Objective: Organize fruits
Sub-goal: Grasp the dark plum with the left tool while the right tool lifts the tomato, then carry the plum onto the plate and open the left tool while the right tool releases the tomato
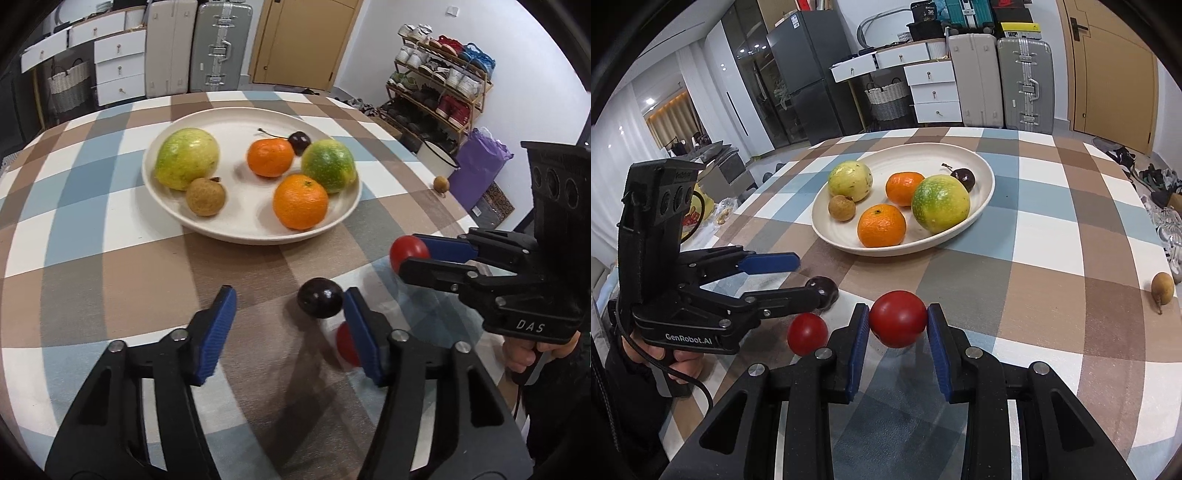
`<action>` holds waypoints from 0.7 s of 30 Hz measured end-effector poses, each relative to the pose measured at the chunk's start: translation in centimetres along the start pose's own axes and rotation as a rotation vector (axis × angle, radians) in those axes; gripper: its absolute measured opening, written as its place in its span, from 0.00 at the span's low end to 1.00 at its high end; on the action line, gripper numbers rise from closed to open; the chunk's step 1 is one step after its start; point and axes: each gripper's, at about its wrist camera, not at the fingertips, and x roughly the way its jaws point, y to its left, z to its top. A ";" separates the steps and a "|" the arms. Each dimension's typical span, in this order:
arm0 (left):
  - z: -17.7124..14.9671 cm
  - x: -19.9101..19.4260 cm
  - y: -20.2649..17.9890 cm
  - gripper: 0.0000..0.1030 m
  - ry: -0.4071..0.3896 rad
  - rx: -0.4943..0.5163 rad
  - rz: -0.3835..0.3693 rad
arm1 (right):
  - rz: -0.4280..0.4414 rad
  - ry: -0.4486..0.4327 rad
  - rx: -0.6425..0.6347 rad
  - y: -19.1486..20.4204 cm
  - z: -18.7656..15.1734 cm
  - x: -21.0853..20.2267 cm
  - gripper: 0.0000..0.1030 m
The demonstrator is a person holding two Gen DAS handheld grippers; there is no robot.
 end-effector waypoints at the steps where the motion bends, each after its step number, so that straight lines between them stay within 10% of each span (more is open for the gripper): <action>1: 0.0 0.1 -0.2 0.46 0.003 0.001 -0.011 | 0.000 -0.002 0.002 0.0 0.0 -0.1 0.31; 6: 0.3 0.5 -0.6 0.23 0.019 -0.014 -0.083 | -0.007 -0.011 0.008 -0.2 0.0 -0.6 0.31; 21: 0.4 -1.9 -1.2 0.23 -0.065 -0.020 -0.029 | -0.016 -0.039 0.013 -0.3 -0.2 -1.9 0.31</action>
